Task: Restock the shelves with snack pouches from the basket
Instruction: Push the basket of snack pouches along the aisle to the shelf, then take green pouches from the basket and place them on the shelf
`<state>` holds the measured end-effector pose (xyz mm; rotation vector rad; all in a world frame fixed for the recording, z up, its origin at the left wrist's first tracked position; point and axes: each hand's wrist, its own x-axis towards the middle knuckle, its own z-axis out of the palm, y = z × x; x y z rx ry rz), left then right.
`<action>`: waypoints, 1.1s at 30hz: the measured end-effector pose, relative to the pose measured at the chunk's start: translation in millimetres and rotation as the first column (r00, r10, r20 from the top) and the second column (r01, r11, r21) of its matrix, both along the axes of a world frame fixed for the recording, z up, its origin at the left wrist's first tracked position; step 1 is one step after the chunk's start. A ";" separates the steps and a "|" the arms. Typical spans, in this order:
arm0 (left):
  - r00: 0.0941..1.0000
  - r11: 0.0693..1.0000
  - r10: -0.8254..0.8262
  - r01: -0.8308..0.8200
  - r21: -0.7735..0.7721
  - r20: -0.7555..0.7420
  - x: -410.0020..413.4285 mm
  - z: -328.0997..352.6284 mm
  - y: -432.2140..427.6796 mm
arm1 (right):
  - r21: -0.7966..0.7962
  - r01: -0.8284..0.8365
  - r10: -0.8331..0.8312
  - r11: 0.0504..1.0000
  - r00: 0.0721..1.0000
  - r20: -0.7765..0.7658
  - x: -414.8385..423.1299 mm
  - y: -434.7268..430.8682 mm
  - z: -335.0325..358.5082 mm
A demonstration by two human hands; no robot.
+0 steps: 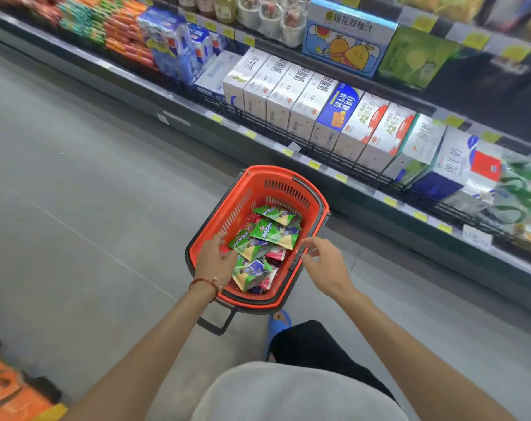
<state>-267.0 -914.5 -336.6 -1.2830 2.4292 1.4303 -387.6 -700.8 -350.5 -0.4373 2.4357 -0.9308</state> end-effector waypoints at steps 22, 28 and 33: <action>0.867 0.869 0.487 -0.493 0.043 0.104 -166.0 -29.0 121.0 | 0.014 -0.550 0.546 0.835 0.832 0.096 -264.1 24.5 -17.1; 0.806 0.796 0.564 -0.589 0.140 0.181 -185.4 -85.1 103.9 | 0.053 -0.595 0.583 0.802 0.799 0.149 -293.4 -13.7 -58.0; 0.767 0.748 0.580 -0.635 0.193 0.276 -201.4 -148.2 75.3 | 0.102 -0.638 0.604 0.763 0.761 0.236 -307.9 -53.1 -116.8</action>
